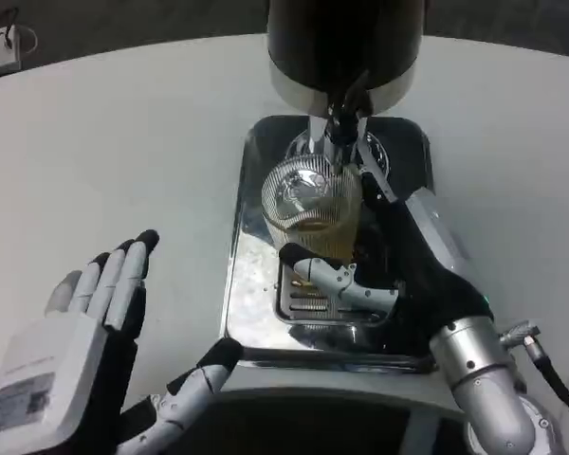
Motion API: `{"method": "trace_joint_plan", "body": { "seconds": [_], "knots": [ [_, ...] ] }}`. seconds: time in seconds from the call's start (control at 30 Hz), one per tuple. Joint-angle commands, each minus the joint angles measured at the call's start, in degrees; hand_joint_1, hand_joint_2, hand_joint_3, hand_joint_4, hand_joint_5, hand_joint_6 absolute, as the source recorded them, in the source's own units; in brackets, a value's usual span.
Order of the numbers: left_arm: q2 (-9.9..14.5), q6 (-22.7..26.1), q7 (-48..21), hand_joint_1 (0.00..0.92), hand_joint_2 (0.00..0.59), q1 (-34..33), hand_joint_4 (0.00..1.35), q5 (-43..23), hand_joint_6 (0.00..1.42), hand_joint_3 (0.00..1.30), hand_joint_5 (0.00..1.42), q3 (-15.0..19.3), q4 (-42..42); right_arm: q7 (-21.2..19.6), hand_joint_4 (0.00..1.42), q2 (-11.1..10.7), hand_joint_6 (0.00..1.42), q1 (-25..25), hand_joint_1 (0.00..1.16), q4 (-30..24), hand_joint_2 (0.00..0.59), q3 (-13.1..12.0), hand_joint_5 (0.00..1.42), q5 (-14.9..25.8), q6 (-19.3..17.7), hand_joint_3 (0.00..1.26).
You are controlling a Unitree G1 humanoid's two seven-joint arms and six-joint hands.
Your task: Grasp the cup under the faucet to collect the drink, then remove the cup.
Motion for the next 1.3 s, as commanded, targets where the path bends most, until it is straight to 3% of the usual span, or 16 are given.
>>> {"method": "trace_joint_plan", "body": {
  "seconds": [0.03,0.67,0.8,0.97,1.13,1.3],
  "knots": [
    [0.39,0.67,-0.89,0.0,0.188,0.34,0.0,-0.46,0.0,0.0,0.0,0.41,-0.42,-0.07,0.14,0.96,0.29,-1.22,0.63,2.5,0.221,1.16,0.17,0.35,0.05,0.02],
    [0.42,2.45,-2.07,0.0,0.185,-0.28,0.0,-1.49,0.0,0.0,0.0,1.36,-1.03,-1.28,0.37,2.87,0.55,-3.68,0.8,7.53,0.2,2.19,0.39,1.7,-1.28,0.25],
    [0.39,2.9,-2.22,0.0,0.188,-0.16,0.0,-1.68,0.0,0.0,0.0,1.4,-1.37,-1.88,0.46,3.4,0.84,-3.55,0.84,7.35,0.201,1.82,0.54,2.7,-1.44,0.31],
    [0.41,3.38,-2.52,0.0,0.188,-0.08,0.0,-1.73,0.0,0.0,0.0,1.2,-1.58,-3.38,0.71,4.23,1.24,-2.78,1.0,6.34,0.238,0.62,0.85,3.89,-1.92,0.48],
    [0.38,3.42,-2.68,0.0,0.187,-0.58,0.0,-1.66,0.0,0.0,0.0,0.86,-1.28,-4.25,0.87,4.62,1.4,-2.06,1.08,4.74,0.257,-0.58,1.01,5.36,-2.12,0.65],
    [0.37,3.47,-2.69,0.0,0.185,-1.01,0.0,-1.63,0.0,0.0,0.0,0.66,-1.01,-4.86,0.98,4.86,1.42,-1.52,1.12,3.67,0.256,-1.3,1.14,5.93,-2.33,0.76]
  ]
}}
